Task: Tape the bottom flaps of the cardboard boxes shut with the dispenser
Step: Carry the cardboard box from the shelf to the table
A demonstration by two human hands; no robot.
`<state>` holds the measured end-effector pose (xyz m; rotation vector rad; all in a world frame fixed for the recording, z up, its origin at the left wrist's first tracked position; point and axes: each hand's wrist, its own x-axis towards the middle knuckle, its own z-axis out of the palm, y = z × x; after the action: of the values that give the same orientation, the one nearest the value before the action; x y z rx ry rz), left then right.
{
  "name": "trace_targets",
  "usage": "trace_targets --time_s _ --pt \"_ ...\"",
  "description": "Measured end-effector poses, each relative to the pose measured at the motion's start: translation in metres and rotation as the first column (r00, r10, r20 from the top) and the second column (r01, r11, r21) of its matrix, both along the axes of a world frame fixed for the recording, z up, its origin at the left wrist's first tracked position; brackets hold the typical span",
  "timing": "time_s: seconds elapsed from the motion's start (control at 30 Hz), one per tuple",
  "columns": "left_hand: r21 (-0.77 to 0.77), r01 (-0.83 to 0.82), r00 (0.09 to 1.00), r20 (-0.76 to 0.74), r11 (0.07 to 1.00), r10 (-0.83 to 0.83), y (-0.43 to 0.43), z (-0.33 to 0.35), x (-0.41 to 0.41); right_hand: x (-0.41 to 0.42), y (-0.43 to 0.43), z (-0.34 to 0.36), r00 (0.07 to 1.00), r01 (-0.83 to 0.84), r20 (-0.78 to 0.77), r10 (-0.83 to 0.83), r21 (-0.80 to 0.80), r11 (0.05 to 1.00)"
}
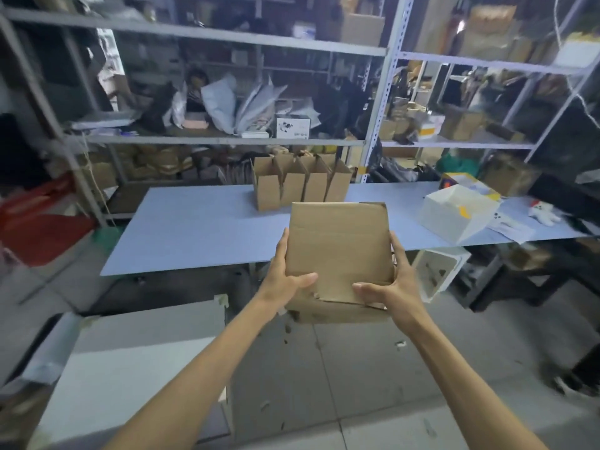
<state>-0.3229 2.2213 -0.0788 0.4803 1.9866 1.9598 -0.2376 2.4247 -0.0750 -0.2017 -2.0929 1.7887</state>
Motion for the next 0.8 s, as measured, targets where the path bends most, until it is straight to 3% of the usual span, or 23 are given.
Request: trace_targets --time_s 0.5,0.8 --pt "-0.114 -0.176 0.984 0.007 0.978 0.178 0.080 -0.017 -0.157 -0.206 0.099 -0.030 0.978 -0.200 0.058 0.199 0.009 0.980" --pt "-0.169 -0.258 0.962 0.041 0.951 0.268 0.083 -0.034 -0.253 -0.323 0.107 -0.054 0.959 -0.263 0.102 0.266 -0.038 0.964"
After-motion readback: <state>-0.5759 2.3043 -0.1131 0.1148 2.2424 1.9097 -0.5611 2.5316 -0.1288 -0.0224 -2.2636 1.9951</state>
